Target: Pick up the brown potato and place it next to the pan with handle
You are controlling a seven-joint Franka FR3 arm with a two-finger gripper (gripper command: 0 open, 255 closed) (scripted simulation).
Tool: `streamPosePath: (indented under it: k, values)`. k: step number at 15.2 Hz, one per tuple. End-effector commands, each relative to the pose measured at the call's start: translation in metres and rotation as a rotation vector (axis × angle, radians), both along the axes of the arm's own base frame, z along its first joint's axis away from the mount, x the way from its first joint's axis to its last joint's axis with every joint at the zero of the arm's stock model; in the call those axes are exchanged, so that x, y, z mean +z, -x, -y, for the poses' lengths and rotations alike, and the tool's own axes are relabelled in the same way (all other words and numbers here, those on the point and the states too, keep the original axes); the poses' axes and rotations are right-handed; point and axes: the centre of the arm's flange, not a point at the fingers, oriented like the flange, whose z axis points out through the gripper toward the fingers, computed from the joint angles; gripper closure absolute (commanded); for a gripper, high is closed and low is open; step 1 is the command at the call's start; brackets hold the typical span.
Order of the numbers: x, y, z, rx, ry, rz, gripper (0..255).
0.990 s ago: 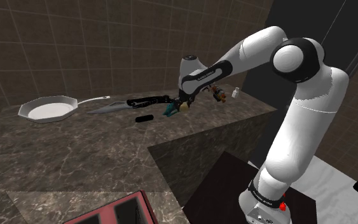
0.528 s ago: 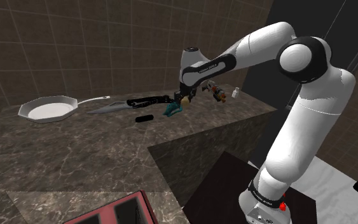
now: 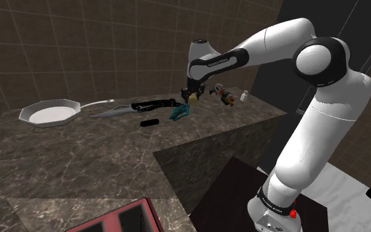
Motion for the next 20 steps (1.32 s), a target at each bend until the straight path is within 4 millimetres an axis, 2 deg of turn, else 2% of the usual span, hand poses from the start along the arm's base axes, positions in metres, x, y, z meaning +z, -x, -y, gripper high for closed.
streamPosePath:
  k: [1, 20]
  values:
    - [0.009, 0.0, 0.001, 0.0, 0.0, 0.0, 255]
    - [0.009, -0.14, -0.208, 0.0, 0.0, 0.0, 255]
